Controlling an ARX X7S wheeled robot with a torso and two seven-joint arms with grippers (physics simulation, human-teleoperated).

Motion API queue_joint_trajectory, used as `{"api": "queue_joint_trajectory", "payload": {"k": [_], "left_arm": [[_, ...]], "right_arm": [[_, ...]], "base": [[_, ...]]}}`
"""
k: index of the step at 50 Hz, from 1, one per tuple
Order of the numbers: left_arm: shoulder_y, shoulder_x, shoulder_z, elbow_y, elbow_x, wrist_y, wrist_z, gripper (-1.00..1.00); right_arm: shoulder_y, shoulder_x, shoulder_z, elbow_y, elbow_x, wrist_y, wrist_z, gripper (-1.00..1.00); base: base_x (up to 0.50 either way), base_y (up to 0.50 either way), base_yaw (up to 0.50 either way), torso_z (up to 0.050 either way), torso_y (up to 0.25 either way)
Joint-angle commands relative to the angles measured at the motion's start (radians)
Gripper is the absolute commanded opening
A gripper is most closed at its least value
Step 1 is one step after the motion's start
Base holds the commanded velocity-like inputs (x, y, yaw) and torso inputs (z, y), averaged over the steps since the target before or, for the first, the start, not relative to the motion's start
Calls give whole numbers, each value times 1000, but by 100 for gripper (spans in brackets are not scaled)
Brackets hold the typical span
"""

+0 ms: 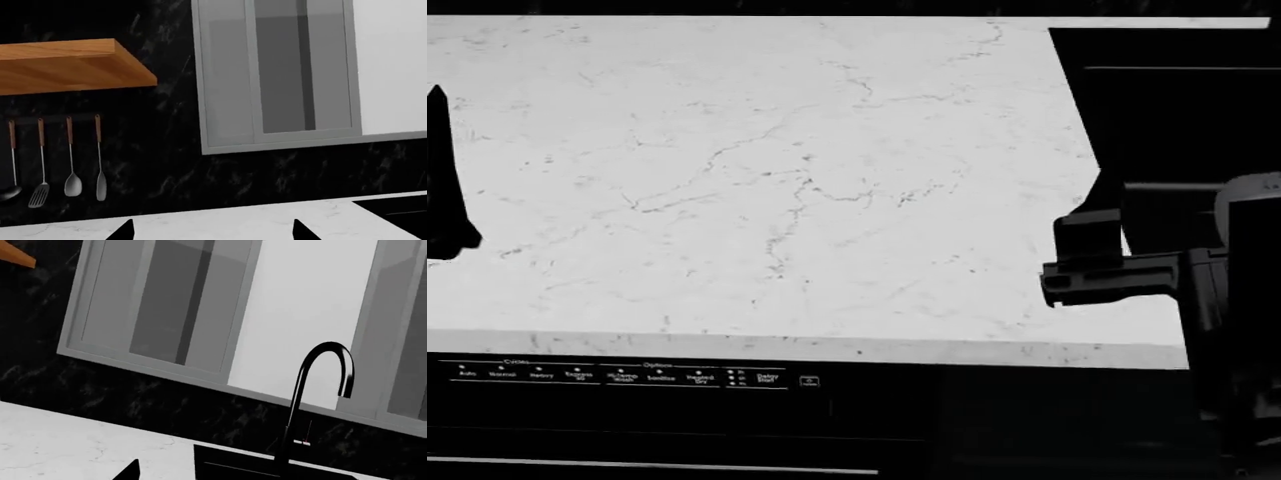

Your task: Place the eggs and milk next to the bowl.

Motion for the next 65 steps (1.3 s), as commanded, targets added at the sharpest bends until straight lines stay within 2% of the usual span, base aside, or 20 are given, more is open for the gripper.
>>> {"api": "queue_joint_trajectory", "payload": {"k": [1, 12, 20, 26, 35, 37, 42, 45, 48, 51, 65], "left_arm": [[-16, 6, -23, 13, 6, -30, 19, 100], [-2, 9, -27, 3, -2, -20, 21, 100], [5, -2, 4, -5, 46, 10, 9, 100], [0, 12, -33, 9, -7, -41, -2, 100], [11, -4, -5, 8, 24, -20, -2, 100], [1, 10, -16, 5, 29, -45, -40, 100], [13, 6, -5, -1, 48, 6, -24, 100], [8, 15, -20, 2, 27, -33, -41, 100], [10, 18, -25, -1, 33, -5, -39, 100], [27, -1, 17, -9, 85, 61, -20, 100], [40, -8, 3, -9, 58, 69, 2, 100]], "right_arm": [[28, -20, 25, -9, -10, 10, -19, 100], [24, -17, 25, -22, -9, 12, -14, 100], [16, -24, 26, -19, -4, 6, -13, 100], [13, -23, 24, -20, -2, 0, -16, 100], [4, -28, 32, -18, 7, -7, -17, 100], [8, -29, 31, -14, 10, -5, -19, 100], [8, -27, 26, -11, 3, -7, -15, 100], [16, -25, 22, -15, 2, 2, -11, 100], [19, -24, 21, -14, 2, 2, -10, 100], [17, -26, 16, -8, -1, -2, -11, 100], [3, -27, 16, -9, 2, -9, -9, 100]], "base": [[0, -500, 0, 0, 0], [0, -500, 0, 0, 0], [0, -500, 0, 0, 0], [0, -500, 0, 0, 0], [0, -500, 0, 0, 0], [0, -500, 0, 0, 0], [0, -500, 0, 0, 0], [0, -500, 0, 0, 0], [0, -500, 0, 0, 0], [0, -500, 0, 0, 0], [0, -500, 0, 0, 0]]}}
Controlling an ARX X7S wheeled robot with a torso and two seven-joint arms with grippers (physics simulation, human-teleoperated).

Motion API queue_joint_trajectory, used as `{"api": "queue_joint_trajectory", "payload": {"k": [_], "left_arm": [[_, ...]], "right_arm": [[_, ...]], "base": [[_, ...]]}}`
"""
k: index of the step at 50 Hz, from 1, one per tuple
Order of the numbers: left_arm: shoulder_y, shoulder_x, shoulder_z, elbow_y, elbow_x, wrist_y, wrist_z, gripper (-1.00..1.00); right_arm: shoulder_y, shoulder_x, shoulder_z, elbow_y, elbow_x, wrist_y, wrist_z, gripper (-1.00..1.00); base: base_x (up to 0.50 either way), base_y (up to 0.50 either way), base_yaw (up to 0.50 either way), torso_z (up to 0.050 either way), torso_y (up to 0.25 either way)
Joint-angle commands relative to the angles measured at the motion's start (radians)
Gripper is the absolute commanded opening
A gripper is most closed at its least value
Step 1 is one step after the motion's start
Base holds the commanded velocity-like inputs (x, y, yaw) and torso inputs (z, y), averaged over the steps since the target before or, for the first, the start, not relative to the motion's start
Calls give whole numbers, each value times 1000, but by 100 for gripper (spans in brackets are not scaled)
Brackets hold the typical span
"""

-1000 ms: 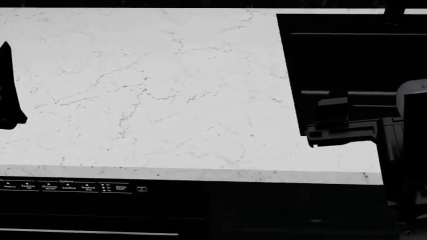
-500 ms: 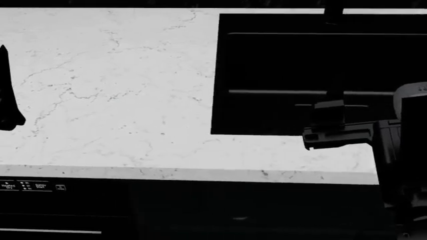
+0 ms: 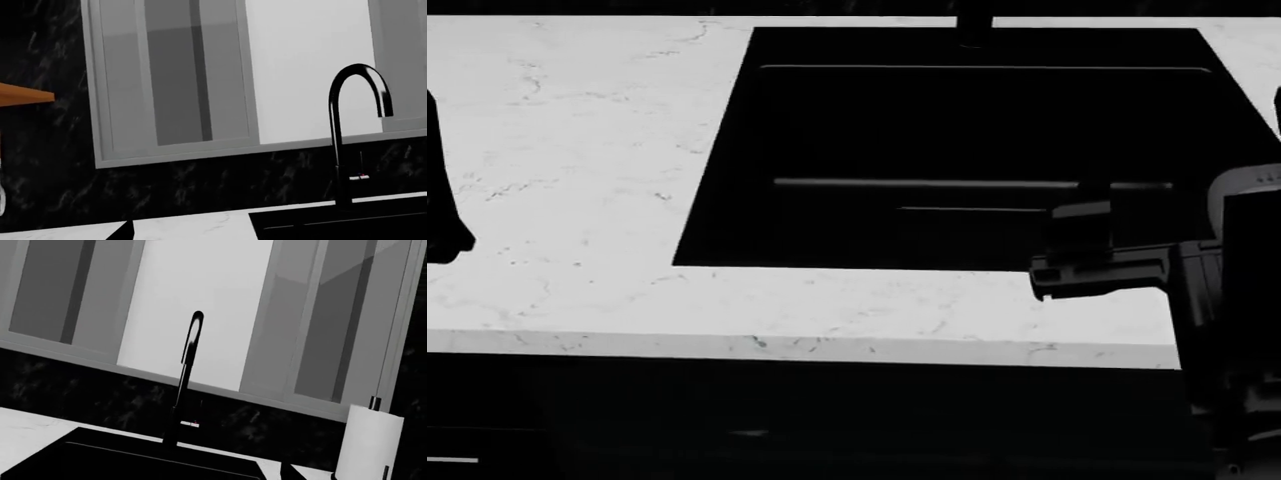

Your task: Place the eggs and milk next to the bowl.

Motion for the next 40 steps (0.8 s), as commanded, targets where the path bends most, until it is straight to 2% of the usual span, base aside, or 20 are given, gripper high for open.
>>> {"api": "queue_joint_trajectory", "payload": {"k": [1, 40], "left_arm": [[17, 12, -23, 3, 19, 15, 30, 100], [20, 7, -12, -1, 17, 25, 24, 100]], "right_arm": [[-13, -21, 27, -8, -15, 0, -15, 100], [-28, -17, 34, -7, -4, -9, -12, 100]], "base": [[0, -500, 0, 0, 0], [-1, -500, 0, 0, 0]]}}
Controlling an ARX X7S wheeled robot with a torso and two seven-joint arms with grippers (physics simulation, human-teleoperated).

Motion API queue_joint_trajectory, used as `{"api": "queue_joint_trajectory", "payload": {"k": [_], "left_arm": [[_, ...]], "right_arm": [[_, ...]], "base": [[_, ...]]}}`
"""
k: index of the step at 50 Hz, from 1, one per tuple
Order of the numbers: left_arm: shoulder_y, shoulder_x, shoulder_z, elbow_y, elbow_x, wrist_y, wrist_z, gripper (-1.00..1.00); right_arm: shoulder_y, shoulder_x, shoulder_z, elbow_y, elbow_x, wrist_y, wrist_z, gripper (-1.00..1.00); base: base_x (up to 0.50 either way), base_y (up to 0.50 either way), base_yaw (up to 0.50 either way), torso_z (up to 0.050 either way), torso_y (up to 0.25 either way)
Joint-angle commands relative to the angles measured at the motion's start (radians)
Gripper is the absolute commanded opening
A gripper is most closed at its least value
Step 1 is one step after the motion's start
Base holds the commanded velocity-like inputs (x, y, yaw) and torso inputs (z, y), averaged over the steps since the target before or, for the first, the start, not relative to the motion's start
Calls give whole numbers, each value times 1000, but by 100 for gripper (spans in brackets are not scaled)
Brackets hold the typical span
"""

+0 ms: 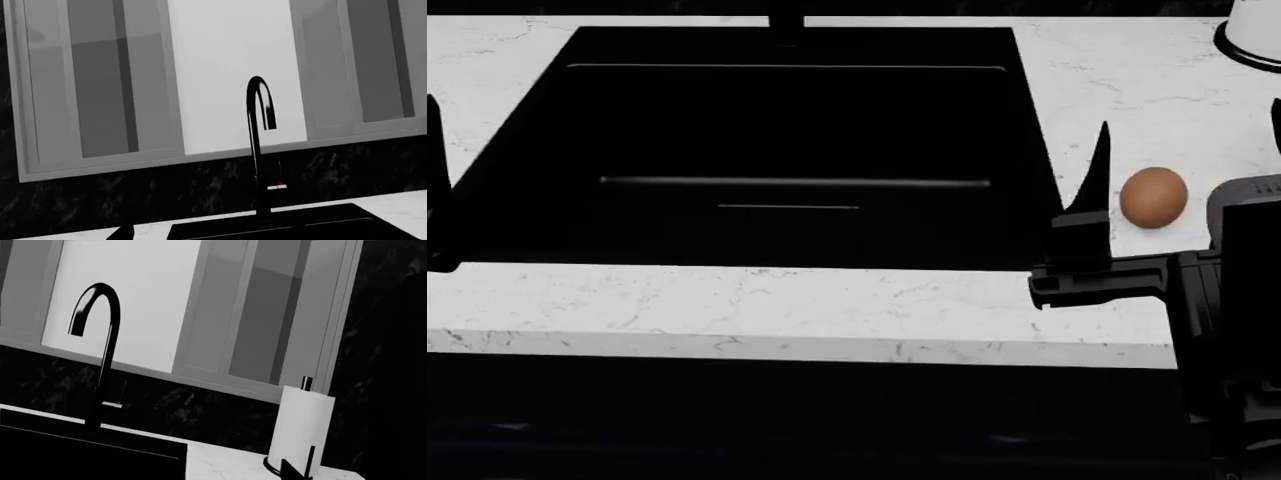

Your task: Place the eggs and milk next to the bowl.

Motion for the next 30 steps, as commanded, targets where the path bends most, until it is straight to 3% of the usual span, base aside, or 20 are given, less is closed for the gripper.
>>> {"api": "queue_joint_trajectory", "payload": {"k": [1, 30], "left_arm": [[0, 20, -22, -5, 15, -11, 16, 100], [-2, 17, -12, -10, 12, -10, 9, 100]], "right_arm": [[-8, -20, 30, -5, -13, 0, -17, 100], [-19, -17, 30, -2, -9, -11, -16, 100]], "base": [[-1, -500, 0, 0, 0], [-1, -500, 0, 0, 0]]}}
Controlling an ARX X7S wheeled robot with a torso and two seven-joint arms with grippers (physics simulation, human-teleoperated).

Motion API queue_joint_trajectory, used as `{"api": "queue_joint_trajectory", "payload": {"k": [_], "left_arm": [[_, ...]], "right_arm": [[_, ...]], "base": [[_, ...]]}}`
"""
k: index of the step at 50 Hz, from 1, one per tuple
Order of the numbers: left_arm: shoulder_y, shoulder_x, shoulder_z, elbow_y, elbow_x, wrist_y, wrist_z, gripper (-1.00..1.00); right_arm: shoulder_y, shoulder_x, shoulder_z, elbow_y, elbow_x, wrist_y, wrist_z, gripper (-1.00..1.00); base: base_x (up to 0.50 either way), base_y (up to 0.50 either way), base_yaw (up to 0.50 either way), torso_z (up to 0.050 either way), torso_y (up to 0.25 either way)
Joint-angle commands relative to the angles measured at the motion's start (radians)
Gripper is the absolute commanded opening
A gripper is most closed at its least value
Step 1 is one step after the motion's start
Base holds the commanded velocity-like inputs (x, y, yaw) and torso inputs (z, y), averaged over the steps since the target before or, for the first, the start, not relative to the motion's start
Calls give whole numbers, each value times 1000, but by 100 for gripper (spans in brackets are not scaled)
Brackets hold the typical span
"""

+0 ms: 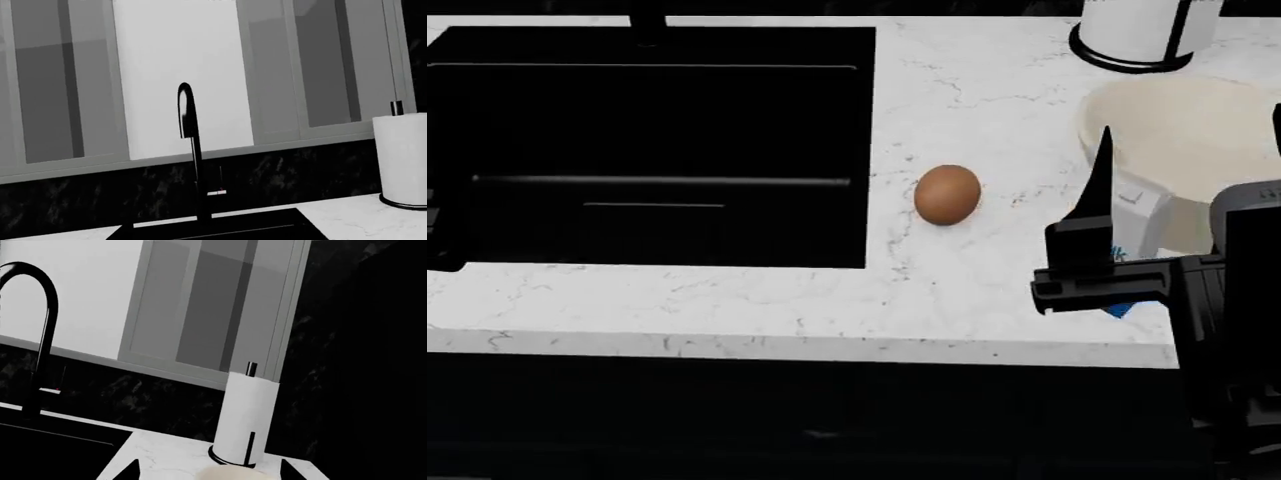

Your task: Place the eggs and milk next to the bowl.

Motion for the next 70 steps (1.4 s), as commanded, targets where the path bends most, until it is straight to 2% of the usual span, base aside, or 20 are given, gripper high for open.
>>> {"api": "queue_joint_trajectory", "payload": {"k": [1, 44, 59, 70], "left_arm": [[4, 19, -25, 0, 14, -13, 15, 100], [23, 12, -34, 9, 1, -4, 4, 100], [19, 11, -30, 2, 0, 0, 2, 100], [15, 9, -29, 1, -3, -1, -1, 100]], "right_arm": [[-10, -23, 24, 0, -19, -7, -17, 100], [-19, -15, 20, -18, -7, 2, -9, 100], [-13, -21, 30, -10, 8, 10, -3, 100], [-14, -20, 24, -8, 10, 5, -7, 100]], "base": [[-1, -500, 0, 0, 0], [-1, -500, 0, 0, 0], [0, -6, 0, 0, 0], [372, -16, 0, 0, 0]]}}
